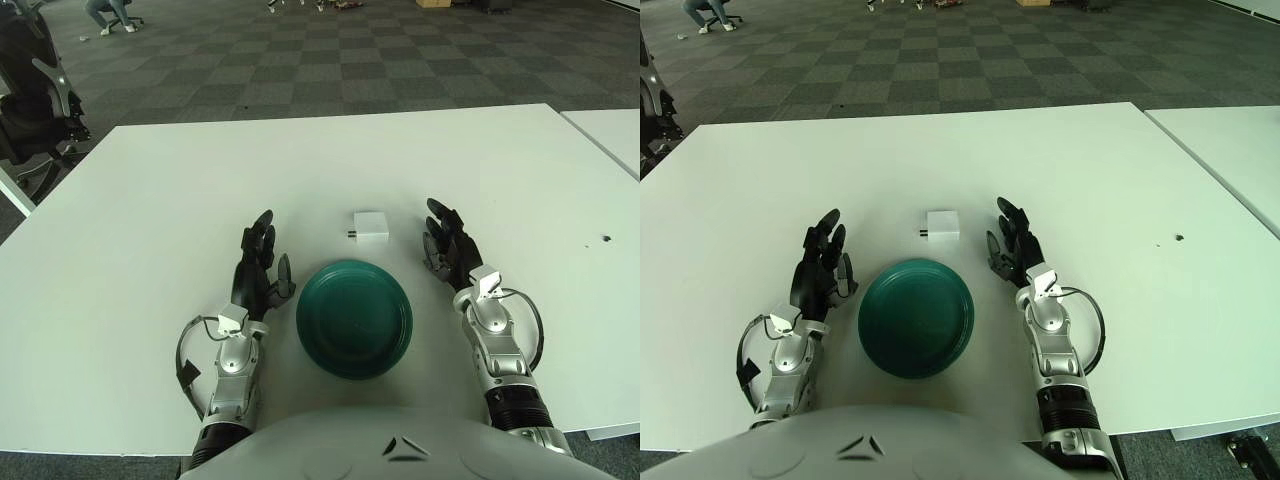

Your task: Put the charger into the plate.

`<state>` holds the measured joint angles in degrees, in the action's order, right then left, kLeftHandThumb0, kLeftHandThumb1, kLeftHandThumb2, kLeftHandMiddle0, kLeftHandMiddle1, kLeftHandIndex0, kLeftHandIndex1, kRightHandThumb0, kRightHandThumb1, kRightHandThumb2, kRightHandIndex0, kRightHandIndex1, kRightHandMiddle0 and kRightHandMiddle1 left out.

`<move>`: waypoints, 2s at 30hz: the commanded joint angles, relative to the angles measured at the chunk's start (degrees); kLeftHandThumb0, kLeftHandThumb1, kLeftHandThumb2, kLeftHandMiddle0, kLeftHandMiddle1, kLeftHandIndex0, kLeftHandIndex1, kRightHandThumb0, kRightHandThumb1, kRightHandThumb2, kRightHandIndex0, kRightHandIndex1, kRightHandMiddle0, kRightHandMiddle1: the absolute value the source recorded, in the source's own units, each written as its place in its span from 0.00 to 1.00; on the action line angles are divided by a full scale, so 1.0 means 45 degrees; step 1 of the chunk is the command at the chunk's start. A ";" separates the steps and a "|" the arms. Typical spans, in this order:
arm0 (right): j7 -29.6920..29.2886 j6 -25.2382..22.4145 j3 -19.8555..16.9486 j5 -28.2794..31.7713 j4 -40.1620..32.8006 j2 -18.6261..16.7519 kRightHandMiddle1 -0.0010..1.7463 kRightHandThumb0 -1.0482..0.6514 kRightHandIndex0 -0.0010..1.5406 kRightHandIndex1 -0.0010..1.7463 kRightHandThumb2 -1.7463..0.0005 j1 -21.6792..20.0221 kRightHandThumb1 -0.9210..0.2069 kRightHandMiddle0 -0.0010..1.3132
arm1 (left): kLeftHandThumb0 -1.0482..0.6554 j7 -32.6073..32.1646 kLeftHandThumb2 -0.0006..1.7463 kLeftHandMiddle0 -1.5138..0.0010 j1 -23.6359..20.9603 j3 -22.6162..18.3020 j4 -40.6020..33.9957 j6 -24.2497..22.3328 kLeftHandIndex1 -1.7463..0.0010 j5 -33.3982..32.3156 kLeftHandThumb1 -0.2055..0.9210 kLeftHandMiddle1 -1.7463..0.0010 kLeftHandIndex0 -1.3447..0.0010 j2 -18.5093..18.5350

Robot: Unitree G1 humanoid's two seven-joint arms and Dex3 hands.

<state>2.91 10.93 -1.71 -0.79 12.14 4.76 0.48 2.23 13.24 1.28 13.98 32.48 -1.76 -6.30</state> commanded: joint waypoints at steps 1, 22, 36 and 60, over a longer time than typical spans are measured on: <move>-0.0472 -0.0288 -0.0369 0.0108 -0.0326 -0.0022 0.29 0.14 0.11 0.01 0.66 -0.1531 0.00 0.00 | 0.13 0.0003 0.52 0.84 0.0658 0.0267 0.1224 0.0051 0.62 -0.0340 1.00 1.00 1.00 -0.0667; -0.5893 0.3960 0.2405 -0.7855 0.3599 0.2485 0.31 0.19 0.17 0.02 0.70 -0.6979 0.00 0.00 | 0.13 -0.0125 0.49 0.81 0.0716 0.0357 0.1252 0.0236 0.56 -0.0743 1.00 0.99 1.00 -0.1121; -0.6562 0.2371 0.6155 -1.2862 0.2399 0.2785 0.15 0.14 0.14 0.00 0.62 -0.7537 0.00 0.00 | 0.13 -0.0106 0.50 0.80 0.0730 0.0509 0.0870 -0.0344 0.53 -0.1111 1.00 0.99 1.00 -0.1156; -0.3778 0.0871 0.7984 -1.3502 0.4230 0.3001 0.08 0.16 0.09 0.00 0.56 -0.7986 0.00 0.00 | 0.13 0.0048 0.50 0.78 0.0455 0.0488 0.1148 -0.0315 0.50 -0.1495 1.00 0.99 0.97 -0.1052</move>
<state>-15.29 15.44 33.38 -61.86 30.20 18.90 -34.00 2.25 12.40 3.03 13.70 30.85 -6.29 -6.89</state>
